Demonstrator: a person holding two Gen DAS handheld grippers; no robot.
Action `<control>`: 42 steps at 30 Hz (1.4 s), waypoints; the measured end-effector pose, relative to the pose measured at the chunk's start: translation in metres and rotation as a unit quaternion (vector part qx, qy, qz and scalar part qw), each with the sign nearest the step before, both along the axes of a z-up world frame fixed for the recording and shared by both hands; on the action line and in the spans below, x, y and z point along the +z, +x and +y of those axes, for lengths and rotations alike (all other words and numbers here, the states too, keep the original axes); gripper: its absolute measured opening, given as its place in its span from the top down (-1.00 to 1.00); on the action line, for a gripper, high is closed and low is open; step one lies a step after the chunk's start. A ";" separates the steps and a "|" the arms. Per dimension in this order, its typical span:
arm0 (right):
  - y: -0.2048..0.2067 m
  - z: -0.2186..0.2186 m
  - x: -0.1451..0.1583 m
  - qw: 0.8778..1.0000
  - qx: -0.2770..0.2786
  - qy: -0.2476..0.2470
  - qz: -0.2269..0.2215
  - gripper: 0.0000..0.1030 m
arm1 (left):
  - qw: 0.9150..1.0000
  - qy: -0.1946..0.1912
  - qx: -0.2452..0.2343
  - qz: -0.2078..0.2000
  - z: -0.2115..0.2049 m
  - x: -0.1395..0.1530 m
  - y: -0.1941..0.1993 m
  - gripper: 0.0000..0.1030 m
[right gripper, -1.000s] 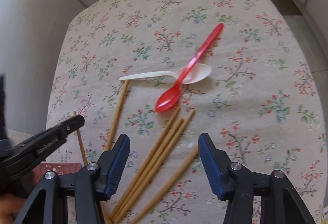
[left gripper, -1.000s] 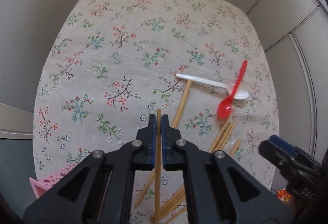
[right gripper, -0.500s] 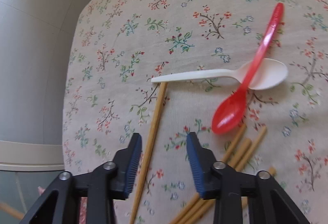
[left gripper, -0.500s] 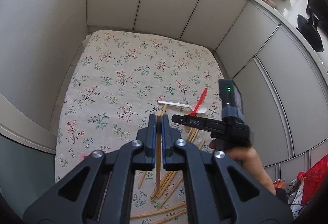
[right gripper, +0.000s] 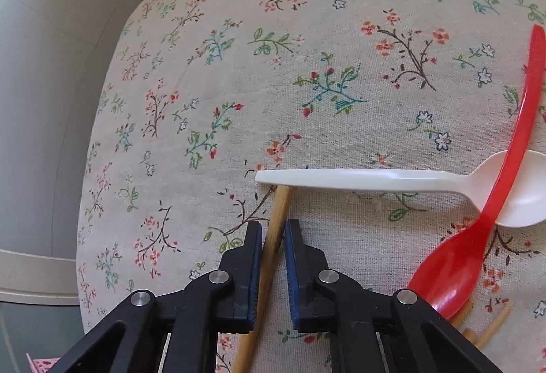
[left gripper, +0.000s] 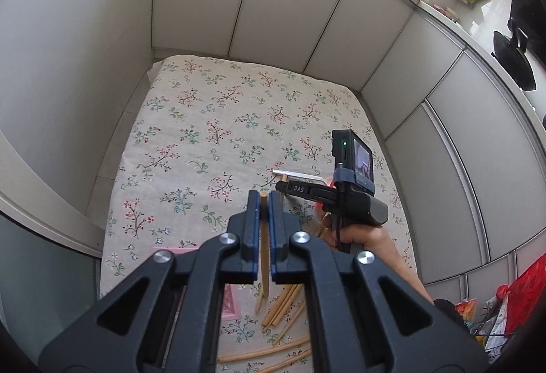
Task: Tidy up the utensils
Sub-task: 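Lift the chopstick with the left tool and lower it into the pink holder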
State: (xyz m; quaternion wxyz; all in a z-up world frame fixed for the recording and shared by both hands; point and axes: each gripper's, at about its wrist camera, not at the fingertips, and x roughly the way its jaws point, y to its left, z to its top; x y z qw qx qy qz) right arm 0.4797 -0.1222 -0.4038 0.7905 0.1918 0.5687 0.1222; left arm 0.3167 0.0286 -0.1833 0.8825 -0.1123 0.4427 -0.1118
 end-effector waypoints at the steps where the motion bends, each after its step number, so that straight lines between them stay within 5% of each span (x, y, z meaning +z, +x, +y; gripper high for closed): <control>1: -0.002 -0.001 0.002 1.000 -0.001 -0.001 -0.002 0.80 | 1.000 -0.001 0.000 -0.001 0.000 0.000 0.000 0.90; 8: -0.028 -0.016 0.049 0.999 -0.014 -0.010 -0.042 0.82 | 1.000 -0.002 -0.004 -0.027 -0.001 0.010 -0.010 0.90; 17: -0.098 -0.039 0.138 0.988 -0.035 -0.027 -0.148 0.85 | 0.996 -0.005 -0.007 -0.092 0.006 0.046 -0.041 0.90; 25: -0.148 -0.044 0.214 0.965 -0.031 -0.031 -0.258 0.85 | 0.983 -0.019 0.005 -0.180 0.032 0.094 -0.081 0.90; 30: -0.175 -0.038 0.259 0.947 -0.026 -0.001 -0.321 0.85 | 0.973 0.024 0.026 -0.228 0.041 0.117 -0.094 0.90; 37: -0.186 -0.004 0.278 0.929 0.003 0.063 -0.365 0.85 | 0.974 0.095 0.018 -0.207 0.035 0.093 -0.069 0.90; 42: -0.174 0.031 0.252 0.934 0.034 0.055 -0.352 0.85 | 0.980 0.121 0.003 -0.158 0.030 0.060 -0.043 0.90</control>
